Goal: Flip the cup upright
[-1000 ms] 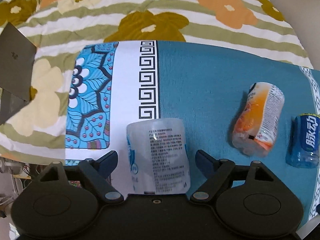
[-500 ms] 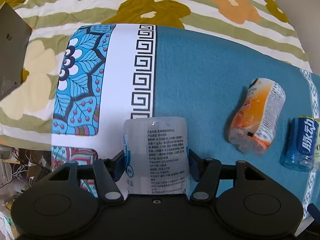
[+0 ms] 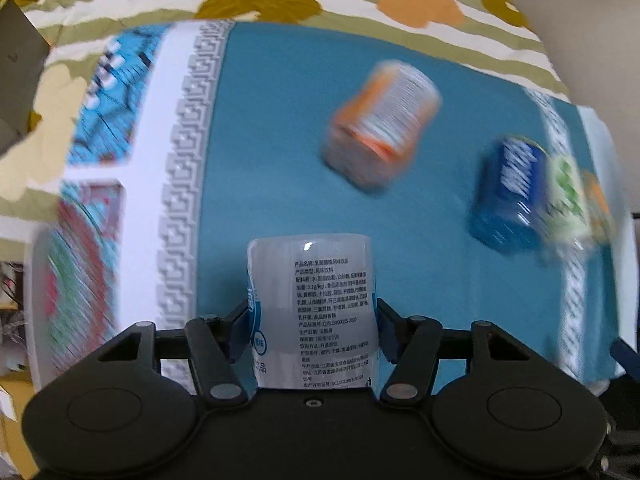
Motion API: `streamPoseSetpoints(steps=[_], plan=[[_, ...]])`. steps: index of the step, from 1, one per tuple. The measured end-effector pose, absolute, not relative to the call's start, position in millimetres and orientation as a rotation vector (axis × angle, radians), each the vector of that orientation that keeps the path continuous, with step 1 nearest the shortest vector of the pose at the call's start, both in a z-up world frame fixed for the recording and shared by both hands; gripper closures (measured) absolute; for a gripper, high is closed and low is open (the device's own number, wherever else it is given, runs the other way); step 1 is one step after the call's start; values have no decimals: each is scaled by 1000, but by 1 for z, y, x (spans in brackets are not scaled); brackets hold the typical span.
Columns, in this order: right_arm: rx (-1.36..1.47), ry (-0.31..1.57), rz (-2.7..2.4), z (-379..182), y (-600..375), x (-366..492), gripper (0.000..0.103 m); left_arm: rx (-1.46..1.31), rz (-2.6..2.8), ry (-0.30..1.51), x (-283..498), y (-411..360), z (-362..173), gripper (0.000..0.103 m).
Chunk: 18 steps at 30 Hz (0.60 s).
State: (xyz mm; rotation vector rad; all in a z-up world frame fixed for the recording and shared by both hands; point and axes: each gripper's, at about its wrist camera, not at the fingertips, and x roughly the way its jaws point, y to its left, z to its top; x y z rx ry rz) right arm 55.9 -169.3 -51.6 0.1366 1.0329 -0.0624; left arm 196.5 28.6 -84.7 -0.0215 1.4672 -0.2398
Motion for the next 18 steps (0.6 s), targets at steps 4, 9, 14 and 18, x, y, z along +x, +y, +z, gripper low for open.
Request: streamPoseSetpoints(steps=[4, 9, 14, 18], plan=[[123, 1030, -54, -46, -187, 44, 0, -38, -256, 1464, 162, -3, -88, 38], [121, 1030, -42, -48, -211, 32, 0, -23, -271, 1452, 135, -46, -96, 38], [120, 1042, -32, -55, -235, 24, 0, 37, -280, 1427, 124, -85, -110, 38], [115, 1051, -39, -61, -252, 20, 0, 46, -274, 1431, 123, -102, -124, 37]])
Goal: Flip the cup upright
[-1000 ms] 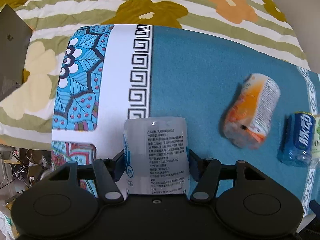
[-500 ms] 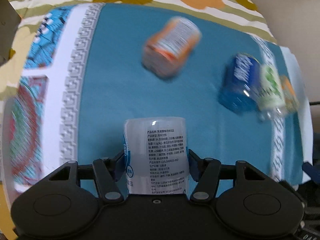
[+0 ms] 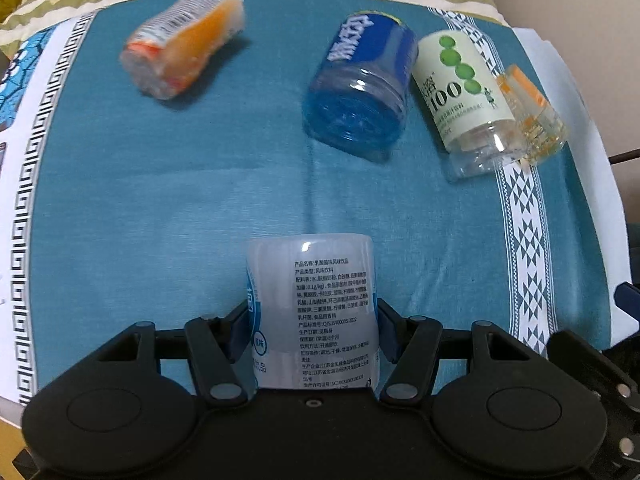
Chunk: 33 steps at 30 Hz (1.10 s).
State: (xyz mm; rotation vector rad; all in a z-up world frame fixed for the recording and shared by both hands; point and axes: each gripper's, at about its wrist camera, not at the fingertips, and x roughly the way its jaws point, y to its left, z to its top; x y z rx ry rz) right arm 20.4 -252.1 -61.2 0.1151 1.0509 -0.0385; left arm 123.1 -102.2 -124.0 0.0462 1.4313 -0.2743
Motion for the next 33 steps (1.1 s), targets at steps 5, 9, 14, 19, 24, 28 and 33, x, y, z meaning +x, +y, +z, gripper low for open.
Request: streamPoseSetpoints(steps=[5, 9, 14, 19, 24, 28, 33], plan=[[124, 1062, -45, -67, -267, 18, 0, 70, -258, 1437, 121, -113, -133, 37], [125, 1064, -42, -69, -269, 18, 0, 87, -253, 1429, 121, -117, -134, 35], [122, 1064, -42, -69, -270, 19, 0, 94, -242, 1423, 122, -119, -134, 21], [125, 1058, -51, -69, -273, 18, 0, 101, -244, 1407, 119, -116, -128, 11], [137, 1049, -62, -63, -274, 17, 0, 79, -261, 1407, 112, -114, -121, 10], [169, 1038, -66, -51, -279, 17, 0, 67, -282, 1376, 99, -106, -100, 6], [217, 1037, -44, -32, -282, 24, 0, 33, -290, 1316, 79, -85, -69, 0]])
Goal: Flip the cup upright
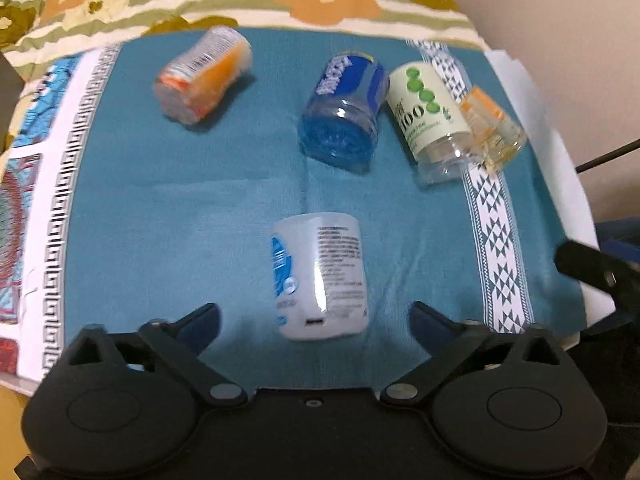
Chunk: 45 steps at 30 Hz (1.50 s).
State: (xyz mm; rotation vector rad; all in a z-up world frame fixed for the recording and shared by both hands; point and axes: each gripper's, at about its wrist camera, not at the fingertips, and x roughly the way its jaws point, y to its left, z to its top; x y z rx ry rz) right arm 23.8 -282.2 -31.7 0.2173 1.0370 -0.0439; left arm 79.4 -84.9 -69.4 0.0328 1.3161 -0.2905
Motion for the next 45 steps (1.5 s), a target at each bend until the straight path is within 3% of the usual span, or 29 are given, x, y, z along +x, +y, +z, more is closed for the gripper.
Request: streamPoseSetpoints(steps=[9, 18, 27, 32, 36, 45], plan=[[253, 1151, 141, -32, -243, 62, 0, -1, -210, 1281, 66, -26, -55, 0], [408, 1361, 209, -91, -196, 122, 0, -12, -149, 1305, 64, 33, -78, 0], [473, 1454, 174, -127, -183, 147, 0, -40, -137, 1362, 79, 67, -103, 0], [479, 1474, 166, -133, -182, 149, 10, -51, -138, 1373, 84, 72, -108, 0], [492, 1491, 168, -138, -180, 150, 27, -62, -139, 1382, 86, 73, -111, 0], [510, 1449, 177, -129, -186, 145, 32, -69, -146, 1390, 87, 74, -111, 0]])
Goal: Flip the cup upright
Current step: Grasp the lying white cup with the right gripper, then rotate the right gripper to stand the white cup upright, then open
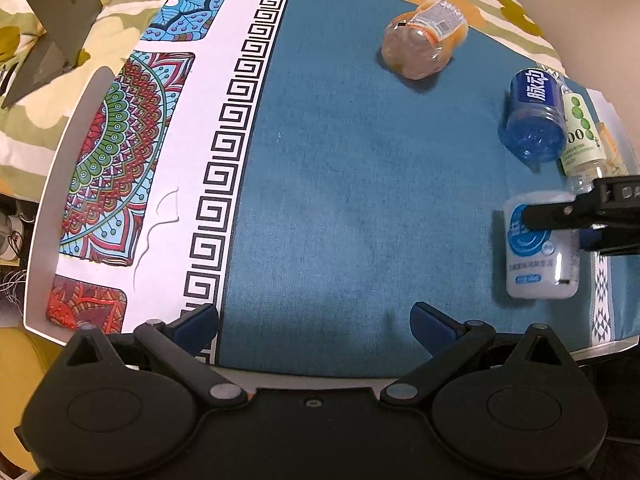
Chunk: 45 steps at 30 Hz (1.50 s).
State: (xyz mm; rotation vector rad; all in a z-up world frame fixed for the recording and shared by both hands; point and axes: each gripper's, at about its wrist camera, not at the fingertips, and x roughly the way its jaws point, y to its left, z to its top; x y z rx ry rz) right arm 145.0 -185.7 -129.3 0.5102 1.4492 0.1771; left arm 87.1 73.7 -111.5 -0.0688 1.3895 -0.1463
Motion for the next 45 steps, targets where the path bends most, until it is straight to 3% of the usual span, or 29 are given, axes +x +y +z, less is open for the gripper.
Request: streamPoseSetpoints(steps=[7, 14, 17, 32, 45], plan=[[407, 1087, 162, -87, -177, 118, 32, -81, -142, 1356, 84, 75, -102, 0], [171, 654, 125, -106, -140, 65, 31, -64, -120, 1317, 78, 80, -97, 0], [108, 579, 116, -121, -127, 56, 31, -48, -112, 1320, 77, 82, -101, 0], [60, 552, 129, -141, -128, 24, 30, -26, -122, 1321, 63, 71, -104, 0], [13, 839, 157, -117, -124, 46, 30, -49, -122, 1316, 58, 62, -95, 0]])
